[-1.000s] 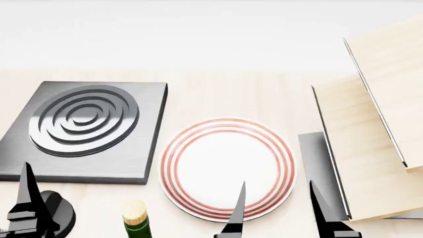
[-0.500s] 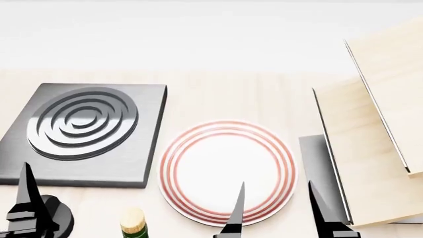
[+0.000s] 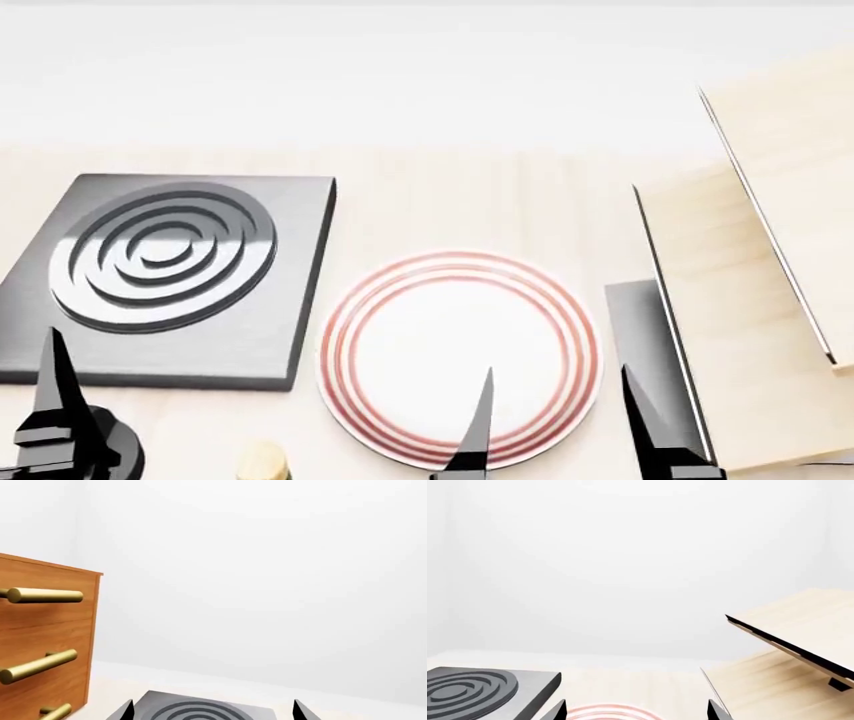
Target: Pick up the akita bowl and put it on the plate.
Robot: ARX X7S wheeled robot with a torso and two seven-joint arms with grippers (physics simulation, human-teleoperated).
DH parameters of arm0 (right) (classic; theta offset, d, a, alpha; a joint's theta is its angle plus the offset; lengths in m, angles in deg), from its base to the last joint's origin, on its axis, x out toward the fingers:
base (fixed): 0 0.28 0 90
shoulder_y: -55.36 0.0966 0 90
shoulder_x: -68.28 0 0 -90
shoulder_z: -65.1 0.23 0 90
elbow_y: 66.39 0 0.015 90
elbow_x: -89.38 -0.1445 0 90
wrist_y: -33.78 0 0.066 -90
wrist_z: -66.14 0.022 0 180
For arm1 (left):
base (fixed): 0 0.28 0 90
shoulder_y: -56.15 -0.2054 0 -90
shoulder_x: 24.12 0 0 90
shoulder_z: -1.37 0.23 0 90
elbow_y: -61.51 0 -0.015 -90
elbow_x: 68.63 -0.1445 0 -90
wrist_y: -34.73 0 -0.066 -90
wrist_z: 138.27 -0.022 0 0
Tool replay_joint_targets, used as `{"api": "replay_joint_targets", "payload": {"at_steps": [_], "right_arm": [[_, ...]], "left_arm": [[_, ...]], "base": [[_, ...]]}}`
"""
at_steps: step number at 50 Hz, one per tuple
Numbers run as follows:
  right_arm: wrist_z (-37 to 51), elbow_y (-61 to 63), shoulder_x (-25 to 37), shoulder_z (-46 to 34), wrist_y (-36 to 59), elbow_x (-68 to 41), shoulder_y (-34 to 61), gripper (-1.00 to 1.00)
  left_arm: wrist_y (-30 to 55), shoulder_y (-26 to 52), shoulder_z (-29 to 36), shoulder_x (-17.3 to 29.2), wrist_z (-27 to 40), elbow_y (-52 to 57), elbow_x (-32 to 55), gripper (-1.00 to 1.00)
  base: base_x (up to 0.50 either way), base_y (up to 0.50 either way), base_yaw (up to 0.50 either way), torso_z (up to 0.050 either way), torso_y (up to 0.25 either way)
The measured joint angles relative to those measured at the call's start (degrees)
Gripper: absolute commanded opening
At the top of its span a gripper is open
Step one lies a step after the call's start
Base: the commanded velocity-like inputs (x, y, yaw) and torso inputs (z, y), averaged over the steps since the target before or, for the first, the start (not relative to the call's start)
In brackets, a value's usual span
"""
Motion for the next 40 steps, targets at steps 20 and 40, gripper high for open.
{"api": "replay_joint_targets", "payload": {"at_steps": [20, 40], "right_arm": [[0.27, 0.0, 0.25, -0.3, 0.0, -0.14, 0.08, 1.0], [0.4, -0.48, 0.43, -0.67, -0.68, -0.12, 0.09, 1.0]], "left_arm": [[-0.12, 0.07, 0.31, 0.28, 0.29, -0.03, 0.15, 1.0], [0.36, 0.11, -0.1, 1.11, 0.99, 0.06, 0.26, 1.0]], "base": [[0.04, 0.0, 0.0, 0.0, 0.0], [0.01, 0.0, 0.0, 0.0, 0.0]]}}
